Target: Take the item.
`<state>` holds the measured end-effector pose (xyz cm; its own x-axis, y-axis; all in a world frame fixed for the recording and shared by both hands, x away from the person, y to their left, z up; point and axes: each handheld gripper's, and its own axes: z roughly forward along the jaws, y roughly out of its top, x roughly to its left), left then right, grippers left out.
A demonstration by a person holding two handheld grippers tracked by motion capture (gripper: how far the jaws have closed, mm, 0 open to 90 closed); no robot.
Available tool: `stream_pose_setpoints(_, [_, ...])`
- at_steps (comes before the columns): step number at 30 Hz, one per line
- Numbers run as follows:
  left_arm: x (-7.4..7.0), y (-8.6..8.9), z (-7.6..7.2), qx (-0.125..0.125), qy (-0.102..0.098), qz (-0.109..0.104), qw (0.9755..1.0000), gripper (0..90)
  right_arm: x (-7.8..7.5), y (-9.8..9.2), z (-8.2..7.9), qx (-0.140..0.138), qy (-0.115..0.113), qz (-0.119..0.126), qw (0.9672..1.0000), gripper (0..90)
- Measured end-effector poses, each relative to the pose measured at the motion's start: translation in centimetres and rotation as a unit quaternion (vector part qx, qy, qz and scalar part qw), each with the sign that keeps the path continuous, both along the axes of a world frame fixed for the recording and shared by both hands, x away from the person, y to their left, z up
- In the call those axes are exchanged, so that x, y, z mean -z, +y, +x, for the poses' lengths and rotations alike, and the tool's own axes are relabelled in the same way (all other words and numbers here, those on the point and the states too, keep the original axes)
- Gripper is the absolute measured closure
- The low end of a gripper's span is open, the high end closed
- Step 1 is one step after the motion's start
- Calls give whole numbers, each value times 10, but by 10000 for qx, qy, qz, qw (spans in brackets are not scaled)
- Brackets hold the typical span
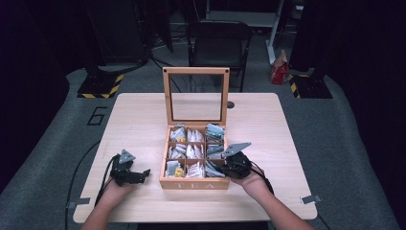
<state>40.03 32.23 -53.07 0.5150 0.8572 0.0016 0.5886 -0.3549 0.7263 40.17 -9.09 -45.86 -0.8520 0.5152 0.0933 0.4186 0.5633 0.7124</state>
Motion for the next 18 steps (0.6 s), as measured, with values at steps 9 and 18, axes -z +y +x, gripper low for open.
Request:
stream_pose_setpoints(9, [0,0,0,-1,2,-1,10000,42,-9,-3,-1,-48,29,112,9999,900])
stream_pose_setpoints(18, [0,0,0,-13,-22,-2,10000,42,-26,-7,-2,-93,63,267,9996,900])
